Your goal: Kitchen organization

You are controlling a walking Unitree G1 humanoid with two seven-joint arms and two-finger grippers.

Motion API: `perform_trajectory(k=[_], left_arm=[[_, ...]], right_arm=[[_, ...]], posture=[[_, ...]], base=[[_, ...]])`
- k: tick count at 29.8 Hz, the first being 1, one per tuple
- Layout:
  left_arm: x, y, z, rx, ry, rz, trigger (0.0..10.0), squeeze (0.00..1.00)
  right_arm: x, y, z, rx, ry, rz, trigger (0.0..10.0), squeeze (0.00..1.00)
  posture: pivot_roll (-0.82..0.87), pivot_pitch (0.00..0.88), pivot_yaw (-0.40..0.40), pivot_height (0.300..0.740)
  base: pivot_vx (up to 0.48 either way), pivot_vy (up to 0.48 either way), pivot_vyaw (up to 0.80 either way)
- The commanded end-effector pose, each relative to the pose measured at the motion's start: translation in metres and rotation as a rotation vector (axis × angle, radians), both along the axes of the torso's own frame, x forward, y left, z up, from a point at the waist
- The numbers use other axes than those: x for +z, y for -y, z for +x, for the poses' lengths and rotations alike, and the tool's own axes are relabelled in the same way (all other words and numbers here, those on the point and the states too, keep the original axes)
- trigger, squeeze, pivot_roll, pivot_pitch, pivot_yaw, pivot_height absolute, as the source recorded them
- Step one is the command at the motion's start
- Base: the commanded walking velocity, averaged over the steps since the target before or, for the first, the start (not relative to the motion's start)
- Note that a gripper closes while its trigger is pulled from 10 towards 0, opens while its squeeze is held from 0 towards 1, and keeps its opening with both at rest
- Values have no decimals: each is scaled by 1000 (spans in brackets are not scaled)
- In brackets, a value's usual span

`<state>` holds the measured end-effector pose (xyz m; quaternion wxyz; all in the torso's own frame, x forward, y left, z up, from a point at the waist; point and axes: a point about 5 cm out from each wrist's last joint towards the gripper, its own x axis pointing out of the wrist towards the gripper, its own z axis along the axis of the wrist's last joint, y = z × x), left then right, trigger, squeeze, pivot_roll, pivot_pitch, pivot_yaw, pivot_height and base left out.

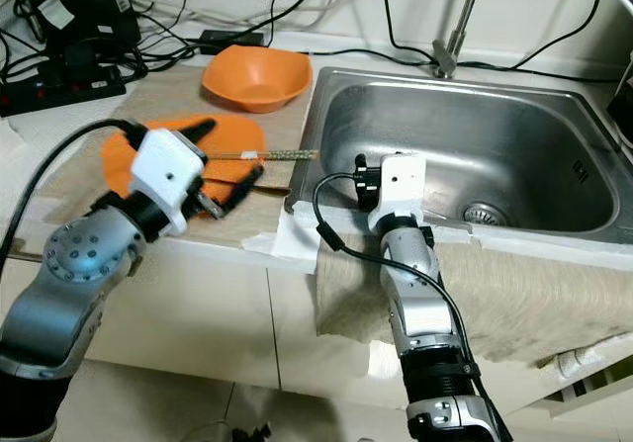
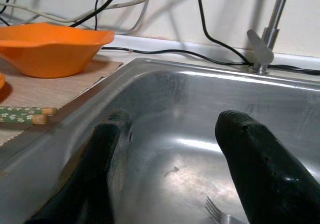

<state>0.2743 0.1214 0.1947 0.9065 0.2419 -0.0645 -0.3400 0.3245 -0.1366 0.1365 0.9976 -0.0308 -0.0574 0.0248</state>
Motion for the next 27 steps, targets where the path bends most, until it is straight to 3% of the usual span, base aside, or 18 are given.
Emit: perform_trajectory(k=[1, 7, 14, 27], left_arm=[[-6, 3, -7, -67, -24, 68, 10000, 0], [-6, -1, -13, -131, -43, 186, 10000, 0], [-1, -2, -3, -111, 23, 293, 10000, 0], [-12, 11, 6, -64, 80, 359, 10000, 0]], right_arm=[[3, 0, 3, -2, 11, -9, 10000, 0], [1, 2, 4, -6, 9, -12, 10000, 0], [2, 2, 5, -7, 15, -13, 10000, 0], [4, 3, 5, -20, 27, -9, 10000, 0]], posture=[[49, 0, 2, 732], [51, 0, 2, 732], [48, 0, 4, 732], [27, 0, 18, 732]], base=[[0, 0, 0], [0, 0, 0], [0, 0, 0], [0, 0, 0]])
